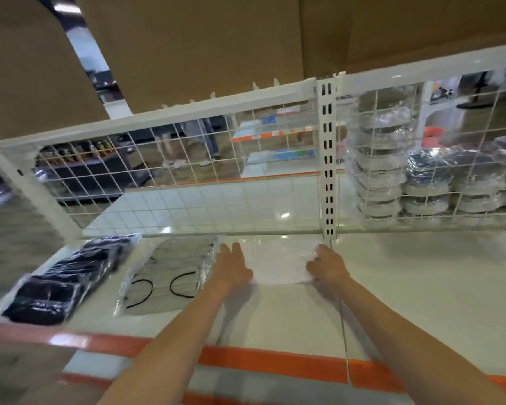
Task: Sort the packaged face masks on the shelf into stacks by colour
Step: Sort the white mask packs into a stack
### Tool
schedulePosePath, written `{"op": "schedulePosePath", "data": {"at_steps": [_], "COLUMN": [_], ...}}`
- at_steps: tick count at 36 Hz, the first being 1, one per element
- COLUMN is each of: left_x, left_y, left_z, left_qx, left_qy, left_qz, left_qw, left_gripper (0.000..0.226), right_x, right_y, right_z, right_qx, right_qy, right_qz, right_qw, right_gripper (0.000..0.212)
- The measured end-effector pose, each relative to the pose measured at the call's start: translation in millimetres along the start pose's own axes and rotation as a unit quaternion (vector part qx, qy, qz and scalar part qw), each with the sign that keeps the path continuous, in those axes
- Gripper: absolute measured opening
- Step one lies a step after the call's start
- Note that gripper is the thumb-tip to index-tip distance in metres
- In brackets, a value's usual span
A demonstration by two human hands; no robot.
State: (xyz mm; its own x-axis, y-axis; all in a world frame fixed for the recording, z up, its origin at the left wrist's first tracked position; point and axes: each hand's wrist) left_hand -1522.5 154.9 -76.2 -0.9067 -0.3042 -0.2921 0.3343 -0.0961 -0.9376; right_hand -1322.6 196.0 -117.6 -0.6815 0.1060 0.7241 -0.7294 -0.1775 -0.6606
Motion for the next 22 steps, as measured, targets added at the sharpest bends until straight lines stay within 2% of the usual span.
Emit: {"op": "schedulePosePath", "data": {"at_steps": [3,6,9,15,22], "left_x": [9,8,-1,-39,-113], "left_y": [-3,-5,-4,7,36], "left_z": [-3,-5,-6,-8,2], "left_qx": [0.010,0.011,0.031,0.039,0.048], "left_qy": [0.014,0.034,0.053,0.103,0.183], "left_qz": [-0.048,-0.068,-0.057,-0.070,-0.040], "left_qw": [0.999,0.997,0.996,0.991,0.981], "left_gripper": [0.053,0.045,0.039,0.037,0.037], "right_x": [5,1,0,-13,-71], "right_y": [7,13,12,-13,-82], "right_z": [1,2,1,1,15], "right_qx": [-0.025,-0.073,-0.092,-0.100,-0.112], "right_qy": [0.029,0.041,0.054,0.035,0.057], "right_qz": [0.115,0.231,0.242,0.252,0.328], "right_qw": [0.993,0.969,0.964,0.962,0.936], "right_gripper": [0.034,0.054,0.065,0.051,0.044]}}
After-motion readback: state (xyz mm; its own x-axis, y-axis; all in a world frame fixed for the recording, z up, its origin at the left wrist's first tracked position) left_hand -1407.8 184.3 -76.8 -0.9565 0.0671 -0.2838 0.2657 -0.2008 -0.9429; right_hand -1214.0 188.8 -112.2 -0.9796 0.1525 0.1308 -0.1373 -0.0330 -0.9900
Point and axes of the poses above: each hand's wrist, its own z-axis away from the middle knuckle, its own y-axis out of the palm, x = y × z, and after that the axes turned 7 degrees about z, right-handed
